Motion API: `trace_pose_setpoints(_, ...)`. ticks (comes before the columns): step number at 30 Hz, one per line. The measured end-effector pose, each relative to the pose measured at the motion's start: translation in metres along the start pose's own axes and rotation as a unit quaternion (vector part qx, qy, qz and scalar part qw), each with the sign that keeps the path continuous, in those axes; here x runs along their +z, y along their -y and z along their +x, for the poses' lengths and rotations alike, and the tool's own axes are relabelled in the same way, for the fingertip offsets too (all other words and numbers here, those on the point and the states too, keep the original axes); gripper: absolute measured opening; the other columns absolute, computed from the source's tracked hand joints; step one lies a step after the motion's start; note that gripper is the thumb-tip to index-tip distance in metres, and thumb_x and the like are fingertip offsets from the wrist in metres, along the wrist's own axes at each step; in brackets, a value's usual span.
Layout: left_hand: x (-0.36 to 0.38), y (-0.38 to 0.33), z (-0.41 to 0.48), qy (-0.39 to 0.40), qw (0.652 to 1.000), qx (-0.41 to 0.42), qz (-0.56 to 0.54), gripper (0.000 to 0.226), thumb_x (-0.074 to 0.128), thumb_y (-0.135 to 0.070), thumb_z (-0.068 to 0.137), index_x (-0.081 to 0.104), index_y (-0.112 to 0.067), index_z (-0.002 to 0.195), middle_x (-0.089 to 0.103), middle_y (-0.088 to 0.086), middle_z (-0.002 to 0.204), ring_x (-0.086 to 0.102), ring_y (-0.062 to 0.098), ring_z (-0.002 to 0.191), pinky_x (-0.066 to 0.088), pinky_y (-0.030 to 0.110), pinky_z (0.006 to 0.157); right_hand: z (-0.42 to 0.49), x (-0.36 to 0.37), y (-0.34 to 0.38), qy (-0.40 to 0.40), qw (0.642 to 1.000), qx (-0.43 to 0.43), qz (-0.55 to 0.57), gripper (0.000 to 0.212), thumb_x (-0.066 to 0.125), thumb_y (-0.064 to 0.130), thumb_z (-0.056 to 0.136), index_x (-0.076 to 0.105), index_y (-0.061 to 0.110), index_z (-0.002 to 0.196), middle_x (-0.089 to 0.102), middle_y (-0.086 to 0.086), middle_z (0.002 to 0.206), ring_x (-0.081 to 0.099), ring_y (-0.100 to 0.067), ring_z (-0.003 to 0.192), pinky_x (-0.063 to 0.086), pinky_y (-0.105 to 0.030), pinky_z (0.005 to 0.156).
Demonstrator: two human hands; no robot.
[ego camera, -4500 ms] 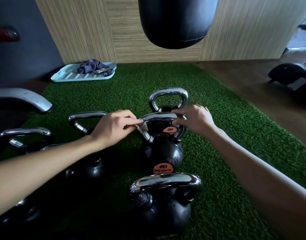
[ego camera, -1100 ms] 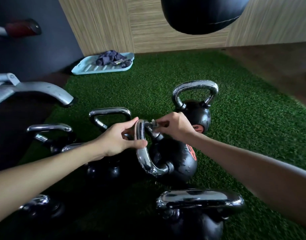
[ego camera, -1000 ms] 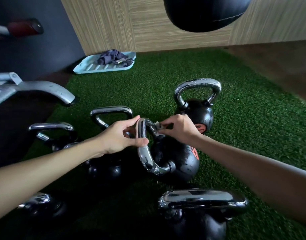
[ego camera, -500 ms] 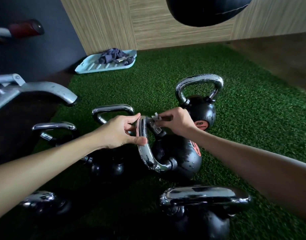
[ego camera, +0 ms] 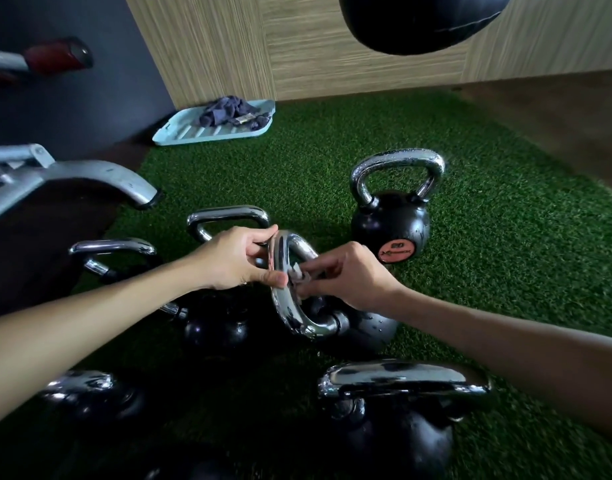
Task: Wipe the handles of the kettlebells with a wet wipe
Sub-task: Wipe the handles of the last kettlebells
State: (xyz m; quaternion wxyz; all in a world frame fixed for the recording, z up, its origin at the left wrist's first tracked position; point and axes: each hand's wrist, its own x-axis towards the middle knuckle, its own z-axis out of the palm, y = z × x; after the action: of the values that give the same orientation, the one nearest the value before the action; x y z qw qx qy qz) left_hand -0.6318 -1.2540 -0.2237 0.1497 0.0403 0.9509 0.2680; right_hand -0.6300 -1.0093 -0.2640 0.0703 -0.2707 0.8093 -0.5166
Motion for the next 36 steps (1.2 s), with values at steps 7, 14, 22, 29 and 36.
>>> trace_pose_setpoints(7, -0.002, 0.001, -0.001, 0.001, 1.0, 0.007, -0.009, 0.136, 0.081, -0.088, 0.038, 0.032, -0.04, 0.155, 0.064, -0.004, 0.139, 0.058, 0.007, 0.128, 0.043, 0.04, 0.115, 0.002, -0.006, 0.017, 0.03, 0.998, 0.045, 0.038, 0.026, 0.094, 0.031, 0.065, 0.081, 0.033, 0.087, 0.077, 0.011, 0.075, 0.057, 0.001, 0.059, 0.043, -0.017, 0.057)
trace_pose_setpoints(14, -0.003, -0.001, -0.004, -0.001, 1.0, 0.013, 0.009, 0.141, 0.072, -0.095, 0.034, 0.032, -0.039, 0.156, 0.065, -0.003, 0.135, 0.063, 0.002, 0.117, 0.045, 0.037, 0.112, -0.024, -0.008, 0.022, 0.078, 0.988, -0.061, -0.118, 0.03, 0.095, 0.03, 0.066, 0.083, 0.019, 0.091, 0.065, 0.024, 0.068, 0.06, 0.015, 0.061, 0.04, -0.002, 0.056)
trace_pose_setpoints(22, -0.004, -0.004, -0.008, 0.005, 1.0, 0.01, -0.003, 0.146, 0.071, -0.097, 0.028, 0.032, -0.037, 0.156, 0.063, -0.003, 0.137, 0.065, -0.003, 0.11, 0.046, 0.038, 0.111, -0.017, -0.018, -0.013, 0.177, 0.953, -0.071, -0.235, 0.022, 0.087, 0.026, 0.077, 0.081, 0.025, 0.099, 0.074, 0.019, 0.091, 0.06, 0.008, 0.073, 0.045, -0.01, 0.068)
trace_pose_setpoints(29, -0.003, -0.001, -0.008, 0.005, 1.0, 0.011, -0.005, 0.143, 0.072, -0.096, 0.032, 0.031, -0.039, 0.156, 0.064, -0.008, 0.135, 0.068, -0.003, 0.107, 0.046, 0.04, 0.112, 0.012, -0.026, -0.015, 0.228, 0.934, -0.093, -0.259, 0.033, 0.08, 0.03, 0.086, 0.076, 0.023, 0.118, 0.074, 0.01, 0.114, 0.05, 0.024, 0.074, 0.034, 0.0, 0.068)
trace_pose_setpoints(36, -0.003, -0.001, -0.008, 0.003, 1.0, 0.014, -0.003, 0.143, 0.074, -0.095, 0.032, 0.032, -0.039, 0.156, 0.064, -0.01, 0.134, 0.066, -0.011, 0.093, 0.048, 0.035, 0.109, 0.029, -0.033, -0.015, 0.356, 0.893, -0.087, -0.261, 0.029, 0.069, 0.027, 0.096, 0.073, 0.027, 0.125, 0.064, 0.021, 0.114, 0.052, 0.022, 0.09, 0.034, -0.003, 0.075)
